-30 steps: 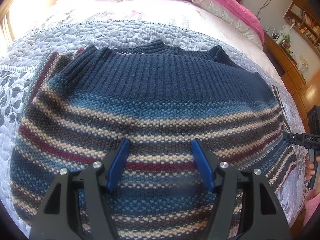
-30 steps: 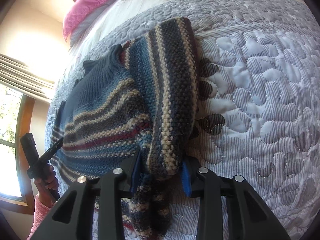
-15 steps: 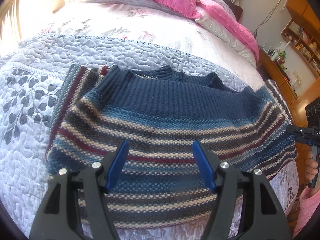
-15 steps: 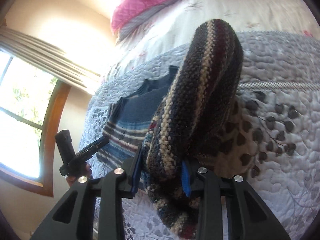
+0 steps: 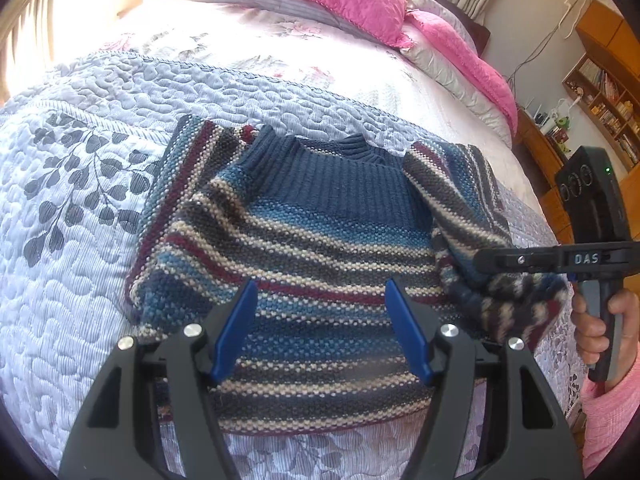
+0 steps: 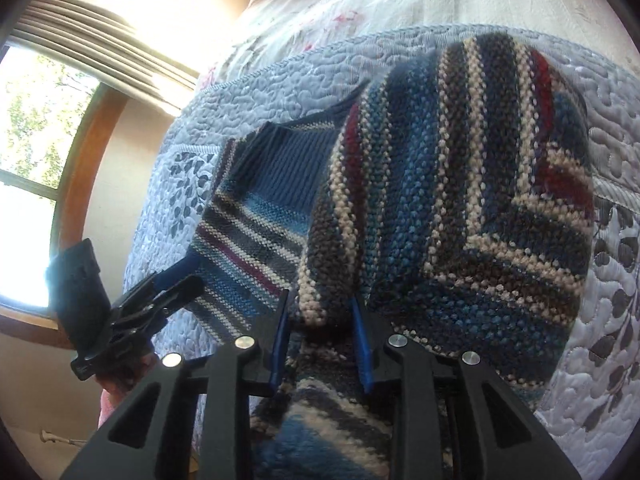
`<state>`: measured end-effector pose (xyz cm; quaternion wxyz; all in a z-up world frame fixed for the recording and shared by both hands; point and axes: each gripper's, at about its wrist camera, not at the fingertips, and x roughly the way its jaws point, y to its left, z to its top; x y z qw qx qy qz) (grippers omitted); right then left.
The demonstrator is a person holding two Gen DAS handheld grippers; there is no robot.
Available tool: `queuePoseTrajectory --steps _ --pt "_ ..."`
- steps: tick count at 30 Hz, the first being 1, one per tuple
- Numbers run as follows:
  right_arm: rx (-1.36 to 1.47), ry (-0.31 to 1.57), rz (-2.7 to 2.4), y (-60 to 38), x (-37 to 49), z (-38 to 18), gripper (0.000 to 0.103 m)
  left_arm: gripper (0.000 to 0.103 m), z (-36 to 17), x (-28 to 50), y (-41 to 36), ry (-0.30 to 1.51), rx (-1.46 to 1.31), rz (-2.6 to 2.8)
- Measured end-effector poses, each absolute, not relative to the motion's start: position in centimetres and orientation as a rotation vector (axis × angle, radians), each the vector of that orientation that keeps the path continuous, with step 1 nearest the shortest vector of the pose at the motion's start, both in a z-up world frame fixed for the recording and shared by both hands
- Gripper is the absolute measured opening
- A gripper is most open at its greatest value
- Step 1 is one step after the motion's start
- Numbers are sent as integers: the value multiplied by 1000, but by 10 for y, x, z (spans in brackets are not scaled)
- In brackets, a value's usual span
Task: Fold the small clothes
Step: 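Fold the gripped side over the sweater with the right tool, then release, then grasp the opposite side edge of the sweater with the left tool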
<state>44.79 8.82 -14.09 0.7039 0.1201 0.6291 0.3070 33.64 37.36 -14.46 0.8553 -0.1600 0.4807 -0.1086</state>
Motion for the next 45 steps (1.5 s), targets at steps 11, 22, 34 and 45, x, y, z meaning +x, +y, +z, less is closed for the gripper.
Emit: queuePoseTrajectory --steps 11,22,34,45 --pt "312 1338 793 90 431 -116 67 66 -143 344 355 1029 -388 -282" --pt "262 1257 554 -22 398 -99 67 67 -162 370 290 1140 -589 -485" --pt "329 1339 496 -70 387 -170 67 65 -184 393 251 1201 -631 -512" --pt "364 1336 500 -83 387 -175 67 30 -180 404 235 1173 -638 -481"
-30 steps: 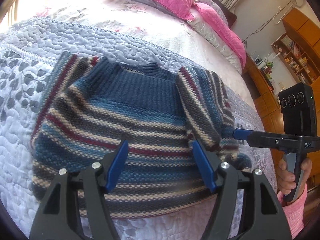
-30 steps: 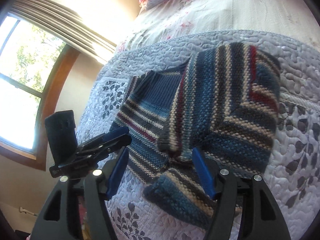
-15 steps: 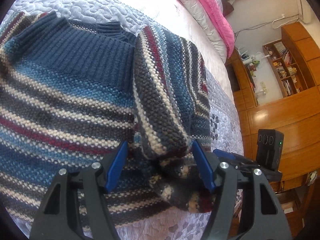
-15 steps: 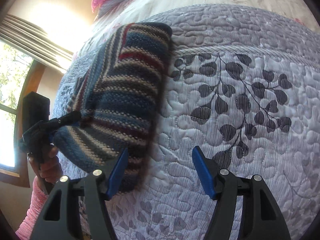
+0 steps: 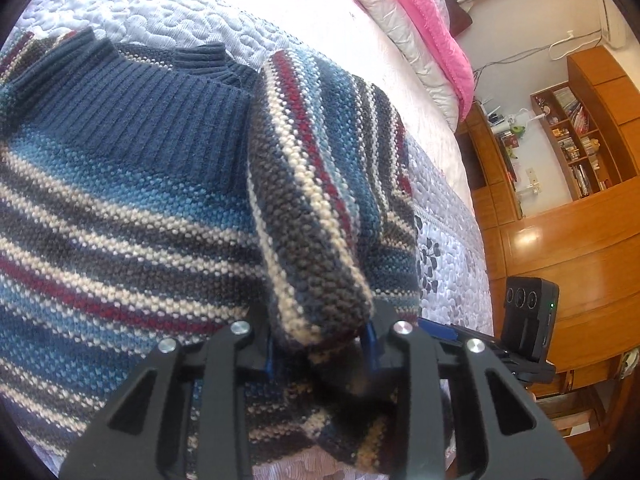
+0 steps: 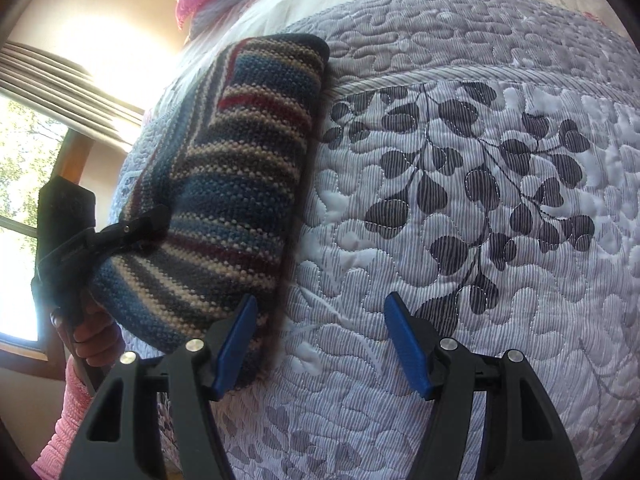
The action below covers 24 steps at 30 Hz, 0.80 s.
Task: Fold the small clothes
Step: 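Grasp the opposite side edge of the sweater with the left tool, then fold the held side over the bundle with the left tool, then release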
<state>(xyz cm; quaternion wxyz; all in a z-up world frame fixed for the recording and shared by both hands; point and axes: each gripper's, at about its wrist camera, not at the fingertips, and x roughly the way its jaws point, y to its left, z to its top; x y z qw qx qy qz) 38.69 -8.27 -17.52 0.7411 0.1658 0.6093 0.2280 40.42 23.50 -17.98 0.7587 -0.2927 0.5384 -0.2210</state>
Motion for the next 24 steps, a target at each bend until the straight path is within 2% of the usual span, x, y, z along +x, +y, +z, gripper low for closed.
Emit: queuePoseTrajectory --steps 2,3,4,5,11,18,24 --pt "370 1335 498 -85 387 -175 67 34 -179 404 233 1175 -640 -491" --pt "373 1334 497 -85 387 -175 67 38 -181 406 231 1187 -643 -482" --pt "374 1334 499 -85 386 -175 67 49 -184 409 230 1204 -659 -471" --pt "372 1332 501 -84 386 -174 67 49 -187 411 228 1211 -676 -469" --pt "360 1324 493 -85 382 -165 67 26 -190 414 225 1181 -654 -477" --pt "378 1318 482 -93 378 -163 67 23 -137 395 236 1007 -577 -505" --pt "388 1313 501 -81 374 -159 67 23 -113 389 280 970 -597 -466"
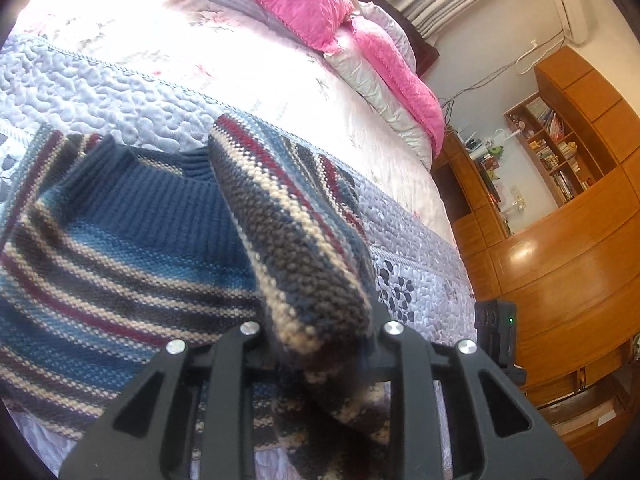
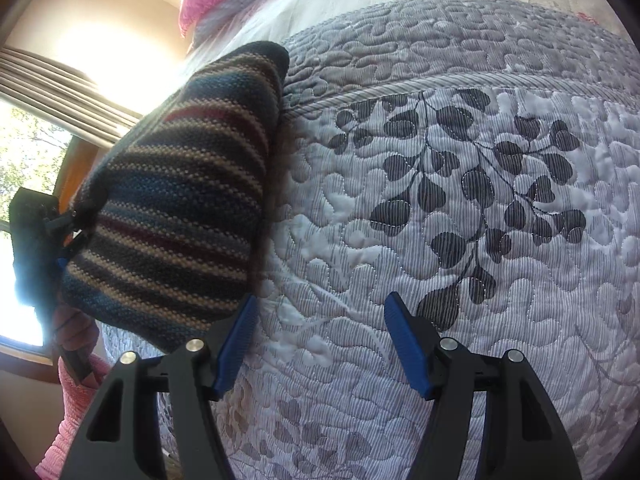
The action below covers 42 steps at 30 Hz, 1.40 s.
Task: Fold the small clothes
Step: 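Fold the held side over the bundle with the left tool, then release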
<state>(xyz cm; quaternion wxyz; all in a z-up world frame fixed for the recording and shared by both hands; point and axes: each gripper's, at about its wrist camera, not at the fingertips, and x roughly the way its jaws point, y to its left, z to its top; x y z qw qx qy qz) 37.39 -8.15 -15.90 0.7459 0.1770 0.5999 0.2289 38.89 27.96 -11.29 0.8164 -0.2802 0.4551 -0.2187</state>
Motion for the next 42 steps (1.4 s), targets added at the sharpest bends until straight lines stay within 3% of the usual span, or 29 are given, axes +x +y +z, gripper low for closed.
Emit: queuePoseTrajectory --steps 10,15,22,30,42 --pt "337 1310 576 -39 368 -151 67 23 -85 374 418 918 -602 -229" --pt "298 1319 623 -12 366 -153 67 24 -120 374 463 1004 -596 -165" --pt "290 1337 682 17 362 -151 67 27 -197 377 458 1163 -524 -98" --pt "307 1348 800 62 356 -146 67 33 -173 359 459 1136 -507 -115" --pt "310 1432 809 103 356 -184 69 57 -158 284 440 1125 -462 -171"
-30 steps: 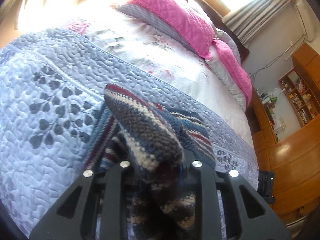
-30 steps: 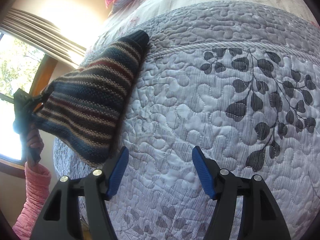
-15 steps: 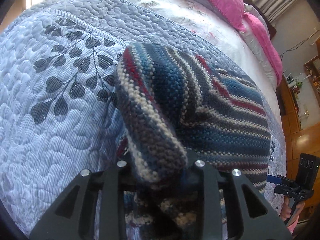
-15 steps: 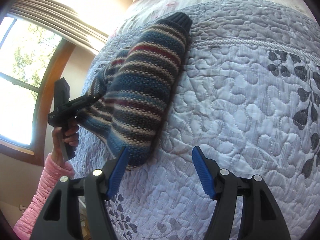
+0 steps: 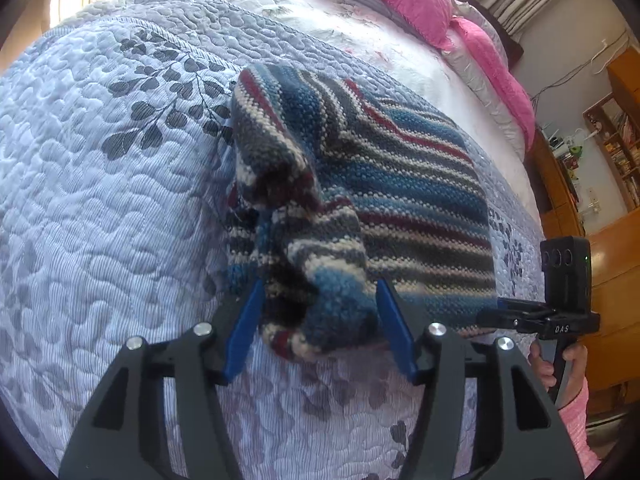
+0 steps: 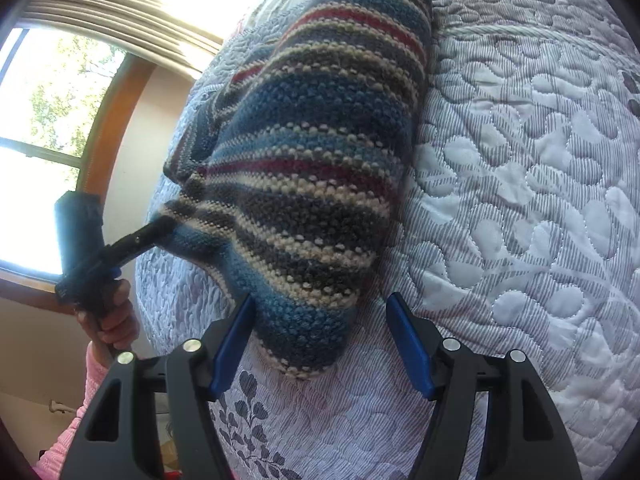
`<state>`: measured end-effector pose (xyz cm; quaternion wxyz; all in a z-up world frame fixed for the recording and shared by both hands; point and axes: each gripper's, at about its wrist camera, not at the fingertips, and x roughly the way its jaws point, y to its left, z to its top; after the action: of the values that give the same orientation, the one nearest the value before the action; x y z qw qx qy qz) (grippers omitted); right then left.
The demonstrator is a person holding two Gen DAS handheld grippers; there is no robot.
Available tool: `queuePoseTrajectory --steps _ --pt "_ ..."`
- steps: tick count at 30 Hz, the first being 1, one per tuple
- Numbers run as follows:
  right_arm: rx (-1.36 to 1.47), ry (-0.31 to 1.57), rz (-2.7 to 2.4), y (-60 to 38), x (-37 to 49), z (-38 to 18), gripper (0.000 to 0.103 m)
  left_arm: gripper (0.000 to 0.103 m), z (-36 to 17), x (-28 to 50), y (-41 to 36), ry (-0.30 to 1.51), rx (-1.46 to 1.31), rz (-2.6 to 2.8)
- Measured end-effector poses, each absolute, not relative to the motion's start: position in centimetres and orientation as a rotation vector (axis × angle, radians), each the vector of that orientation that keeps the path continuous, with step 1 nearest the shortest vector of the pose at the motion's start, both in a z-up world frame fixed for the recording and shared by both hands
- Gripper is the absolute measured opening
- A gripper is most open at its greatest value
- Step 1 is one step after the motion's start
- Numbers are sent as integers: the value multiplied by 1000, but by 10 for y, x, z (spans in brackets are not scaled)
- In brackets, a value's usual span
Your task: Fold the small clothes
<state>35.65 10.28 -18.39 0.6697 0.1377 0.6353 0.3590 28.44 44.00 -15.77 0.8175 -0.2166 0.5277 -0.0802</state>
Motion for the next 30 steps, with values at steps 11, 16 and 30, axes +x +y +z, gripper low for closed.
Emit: queuePoseTrajectory --steps 11,16,30 --pt "190 1373 820 111 335 -167 23 25 -176 288 448 1133 -435 -131" --pt "168 1453 774 121 338 -200 23 29 -201 289 446 1172 -408 -123" --pt "155 1309 749 93 412 -127 66 71 -158 343 527 1107 -543 -90"
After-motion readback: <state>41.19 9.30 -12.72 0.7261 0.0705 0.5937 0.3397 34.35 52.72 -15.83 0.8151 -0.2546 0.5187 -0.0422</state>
